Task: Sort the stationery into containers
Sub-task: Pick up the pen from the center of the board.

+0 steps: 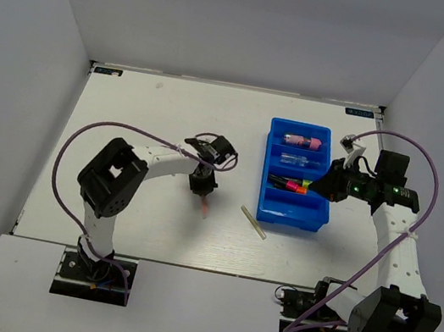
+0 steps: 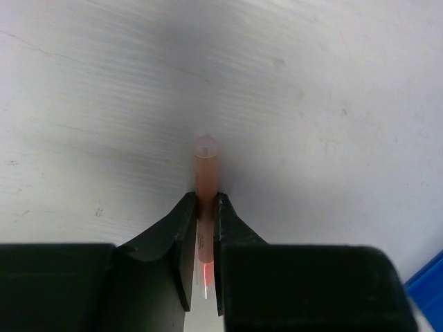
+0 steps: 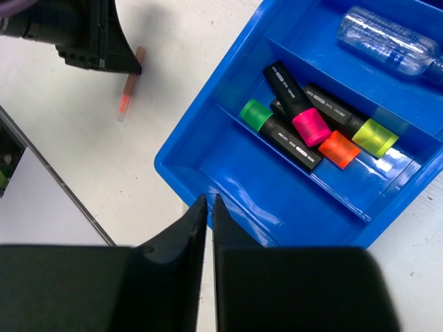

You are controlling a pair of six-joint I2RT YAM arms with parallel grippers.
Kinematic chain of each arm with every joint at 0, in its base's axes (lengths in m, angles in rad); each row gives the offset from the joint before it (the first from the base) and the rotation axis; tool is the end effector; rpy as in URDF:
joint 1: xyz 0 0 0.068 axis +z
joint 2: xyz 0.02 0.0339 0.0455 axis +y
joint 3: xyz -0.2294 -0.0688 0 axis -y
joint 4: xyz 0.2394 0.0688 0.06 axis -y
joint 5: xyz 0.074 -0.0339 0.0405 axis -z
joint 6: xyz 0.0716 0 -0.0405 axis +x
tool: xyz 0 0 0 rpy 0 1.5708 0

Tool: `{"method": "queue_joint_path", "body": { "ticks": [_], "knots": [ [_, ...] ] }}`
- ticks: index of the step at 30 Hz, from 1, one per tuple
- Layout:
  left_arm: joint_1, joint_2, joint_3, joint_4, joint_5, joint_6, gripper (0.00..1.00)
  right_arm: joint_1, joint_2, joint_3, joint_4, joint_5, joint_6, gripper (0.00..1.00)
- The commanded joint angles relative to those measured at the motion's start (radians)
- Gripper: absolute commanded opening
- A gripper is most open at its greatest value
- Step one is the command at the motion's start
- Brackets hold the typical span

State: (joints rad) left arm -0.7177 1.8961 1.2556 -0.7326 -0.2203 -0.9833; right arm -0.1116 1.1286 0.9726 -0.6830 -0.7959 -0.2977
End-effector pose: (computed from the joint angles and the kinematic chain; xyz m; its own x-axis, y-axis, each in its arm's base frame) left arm 0.2735 -0.2180 0.0948 -0.9167 -0.2779 -0.2872 -0.2770 0.9598 -0.0447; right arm 0.2547 0.0229 0.2506 -0.5905 -0.1403 -0.7947 -0.5960 0.7398 0.3122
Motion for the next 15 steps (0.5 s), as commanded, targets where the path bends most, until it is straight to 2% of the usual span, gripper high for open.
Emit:
{"method": "queue_joint_path", "body": {
  "ticks": [1,3,4,7,8,15],
  "knots": [
    [-0.054,-0.029,-0.026,0.05,0.001,0.113,0.0,-0.003,-0.006,0.023,-0.01,-0.031,-0.018,0.14],
    [-0.098,-0.081,0.004,0.071,0.027,0.252,0.0,-0.007,-0.004,0.026,-0.012,-0.034,-0.02,0.19],
    [-0.109,-0.095,0.03,0.071,0.033,0.282,0.0,-0.005,-0.004,0.028,-0.015,-0.035,-0.03,0.29],
    [-0.161,-0.162,0.053,0.114,0.096,0.454,0.0,-0.007,-0.004,0.031,-0.032,-0.058,-0.06,0.48],
    [-0.178,-0.176,0.039,0.163,0.136,0.56,0.0,-0.007,-0.007,0.031,-0.045,-0.086,-0.075,0.48],
    [-0.218,-0.252,0.053,0.289,0.217,0.756,0.0,-0.003,-0.007,0.034,-0.056,-0.117,-0.093,0.46]
  ]
}}
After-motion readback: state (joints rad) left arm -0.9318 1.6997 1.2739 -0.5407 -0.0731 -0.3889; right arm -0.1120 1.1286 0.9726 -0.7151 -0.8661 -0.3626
